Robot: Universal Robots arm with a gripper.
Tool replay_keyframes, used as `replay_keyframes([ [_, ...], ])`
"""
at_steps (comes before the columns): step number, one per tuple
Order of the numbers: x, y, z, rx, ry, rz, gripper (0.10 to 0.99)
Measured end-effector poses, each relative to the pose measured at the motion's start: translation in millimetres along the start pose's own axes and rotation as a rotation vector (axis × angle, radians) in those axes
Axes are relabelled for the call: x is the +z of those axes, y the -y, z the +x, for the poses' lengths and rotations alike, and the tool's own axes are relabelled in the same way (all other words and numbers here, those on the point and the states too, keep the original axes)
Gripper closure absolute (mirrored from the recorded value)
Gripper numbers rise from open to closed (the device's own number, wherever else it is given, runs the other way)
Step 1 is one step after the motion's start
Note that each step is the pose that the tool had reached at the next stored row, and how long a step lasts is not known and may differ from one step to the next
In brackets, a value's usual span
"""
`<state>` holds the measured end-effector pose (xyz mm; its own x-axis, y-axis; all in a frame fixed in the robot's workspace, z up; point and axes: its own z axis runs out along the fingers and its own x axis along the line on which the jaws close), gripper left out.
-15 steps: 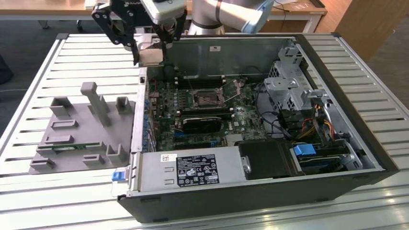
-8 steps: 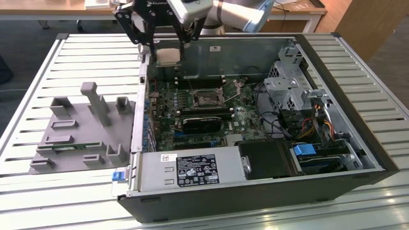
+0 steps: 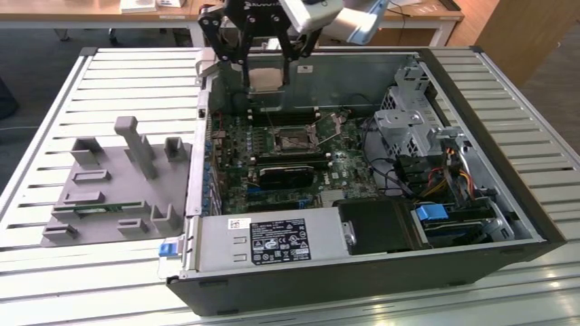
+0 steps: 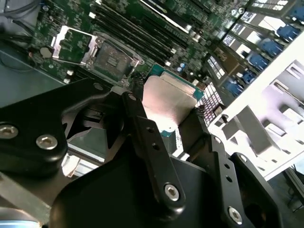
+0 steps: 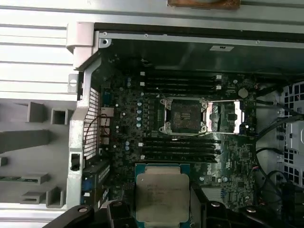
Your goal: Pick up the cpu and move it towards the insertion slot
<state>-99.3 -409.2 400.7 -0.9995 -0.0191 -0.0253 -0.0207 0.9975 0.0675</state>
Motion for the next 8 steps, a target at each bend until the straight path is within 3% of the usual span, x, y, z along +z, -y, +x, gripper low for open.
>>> replay_keyframes([
  [8, 6.1, 1.0, -34.6, 0.001, -0.0072, 0.000, 0.545],
])
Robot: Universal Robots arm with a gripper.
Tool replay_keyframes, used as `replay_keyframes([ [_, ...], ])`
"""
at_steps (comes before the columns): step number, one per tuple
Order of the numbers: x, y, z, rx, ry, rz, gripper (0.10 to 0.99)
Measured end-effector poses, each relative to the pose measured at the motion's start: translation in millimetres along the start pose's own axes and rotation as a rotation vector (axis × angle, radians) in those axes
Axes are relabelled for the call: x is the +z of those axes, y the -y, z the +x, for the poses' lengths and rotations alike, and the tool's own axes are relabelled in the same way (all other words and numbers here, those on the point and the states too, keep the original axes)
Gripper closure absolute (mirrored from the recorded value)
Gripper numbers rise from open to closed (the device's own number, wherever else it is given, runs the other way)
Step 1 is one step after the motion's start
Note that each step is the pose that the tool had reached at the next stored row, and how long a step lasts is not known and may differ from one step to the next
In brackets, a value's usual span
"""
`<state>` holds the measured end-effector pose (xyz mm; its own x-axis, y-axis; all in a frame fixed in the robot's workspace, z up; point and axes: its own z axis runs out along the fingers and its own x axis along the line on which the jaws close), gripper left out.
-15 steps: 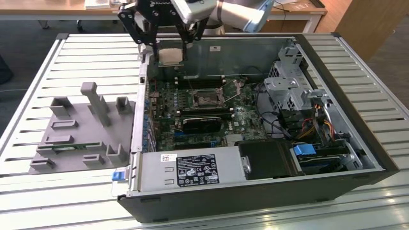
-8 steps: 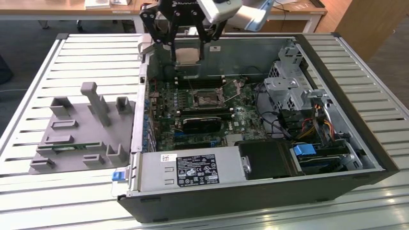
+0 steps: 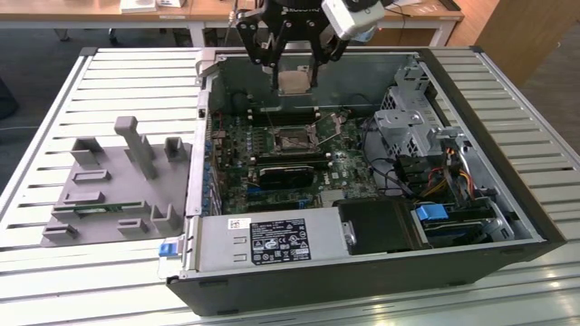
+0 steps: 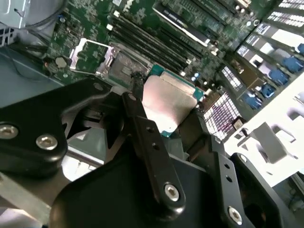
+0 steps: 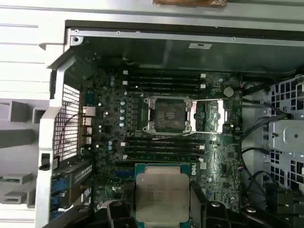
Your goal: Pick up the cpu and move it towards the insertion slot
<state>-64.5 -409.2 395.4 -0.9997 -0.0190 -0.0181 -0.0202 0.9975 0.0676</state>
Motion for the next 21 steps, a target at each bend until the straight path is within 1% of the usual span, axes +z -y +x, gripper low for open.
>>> replay_keyframes([
  [3, 5.4, -0.2, -10.6, 0.000, -0.0048, 0.000, 0.545],
  [5, 9.2, -1.8, -14.8, 0.001, -0.0071, 0.000, 0.545],
  [7, 12.3, -4.9, -17.8, 0.001, -0.0086, 0.000, 0.545],
  [16, 21.9, -26.1, -24.5, 0.001, -0.0095, 0.000, 0.545],
  [21, 25.6, -38.9, -28.3, 0.001, -0.0097, 0.000, 0.545],
])
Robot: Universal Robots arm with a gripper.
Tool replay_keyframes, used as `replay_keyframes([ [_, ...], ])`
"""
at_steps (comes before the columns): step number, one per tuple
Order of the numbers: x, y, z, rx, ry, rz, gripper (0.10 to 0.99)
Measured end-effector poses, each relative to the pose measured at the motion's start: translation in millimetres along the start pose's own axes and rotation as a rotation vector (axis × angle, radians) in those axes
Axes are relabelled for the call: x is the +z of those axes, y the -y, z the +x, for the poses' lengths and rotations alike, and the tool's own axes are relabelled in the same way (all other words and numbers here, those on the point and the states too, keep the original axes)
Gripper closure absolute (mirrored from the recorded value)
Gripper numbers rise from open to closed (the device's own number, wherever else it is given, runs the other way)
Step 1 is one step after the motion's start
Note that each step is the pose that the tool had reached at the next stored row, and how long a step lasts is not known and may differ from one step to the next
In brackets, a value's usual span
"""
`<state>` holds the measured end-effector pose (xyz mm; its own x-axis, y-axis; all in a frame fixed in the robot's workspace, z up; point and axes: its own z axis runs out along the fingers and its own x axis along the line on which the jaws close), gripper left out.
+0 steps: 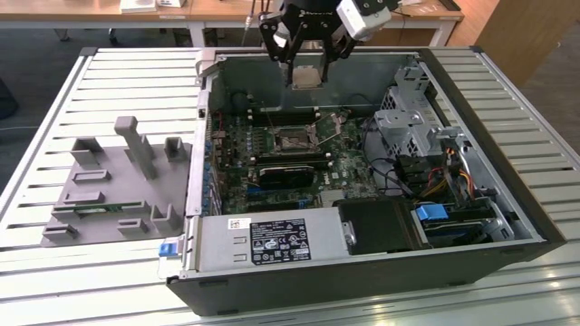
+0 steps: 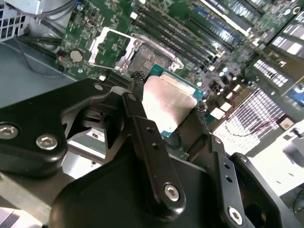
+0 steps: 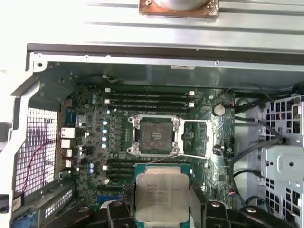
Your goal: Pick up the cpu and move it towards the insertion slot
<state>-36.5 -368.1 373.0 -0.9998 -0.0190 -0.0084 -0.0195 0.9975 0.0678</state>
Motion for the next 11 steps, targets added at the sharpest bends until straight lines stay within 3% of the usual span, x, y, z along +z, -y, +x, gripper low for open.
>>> replay_keyframes([
  [11, 4.2, -25.2, -8.8, 0.000, 0.0000, 0.000, 0.545],
])
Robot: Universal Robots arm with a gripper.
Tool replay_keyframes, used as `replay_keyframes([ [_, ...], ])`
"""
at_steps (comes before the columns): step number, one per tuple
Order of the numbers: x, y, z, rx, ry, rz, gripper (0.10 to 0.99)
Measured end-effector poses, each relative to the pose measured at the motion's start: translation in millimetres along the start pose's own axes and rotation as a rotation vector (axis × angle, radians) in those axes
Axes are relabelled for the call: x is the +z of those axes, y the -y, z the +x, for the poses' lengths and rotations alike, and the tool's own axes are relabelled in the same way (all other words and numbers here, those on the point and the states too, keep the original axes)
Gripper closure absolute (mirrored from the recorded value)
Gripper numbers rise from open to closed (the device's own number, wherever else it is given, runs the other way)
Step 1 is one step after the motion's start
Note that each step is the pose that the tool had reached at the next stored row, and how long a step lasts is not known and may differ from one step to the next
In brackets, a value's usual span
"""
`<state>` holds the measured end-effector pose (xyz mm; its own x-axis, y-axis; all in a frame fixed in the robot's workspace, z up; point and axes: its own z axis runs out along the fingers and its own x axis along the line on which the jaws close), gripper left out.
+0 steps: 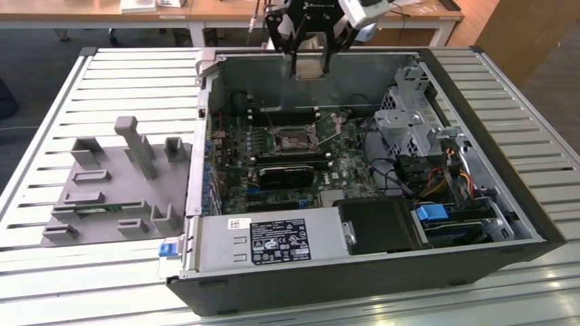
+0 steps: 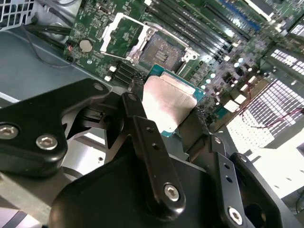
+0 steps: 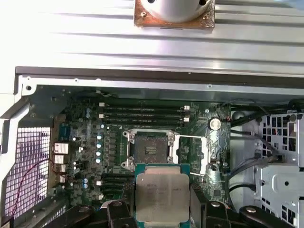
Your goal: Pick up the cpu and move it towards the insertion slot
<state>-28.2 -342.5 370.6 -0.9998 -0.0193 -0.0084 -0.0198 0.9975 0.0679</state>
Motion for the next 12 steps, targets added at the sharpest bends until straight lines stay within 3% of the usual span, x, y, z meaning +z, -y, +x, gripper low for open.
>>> replay_keyframes([
  [6, 2.7, -12.1, -3.6, -0.001, 0.0000, 0.000, 0.545],
  [12, 4.0, -18.0, -5.3, -0.001, -0.0001, 0.000, 0.545],
])
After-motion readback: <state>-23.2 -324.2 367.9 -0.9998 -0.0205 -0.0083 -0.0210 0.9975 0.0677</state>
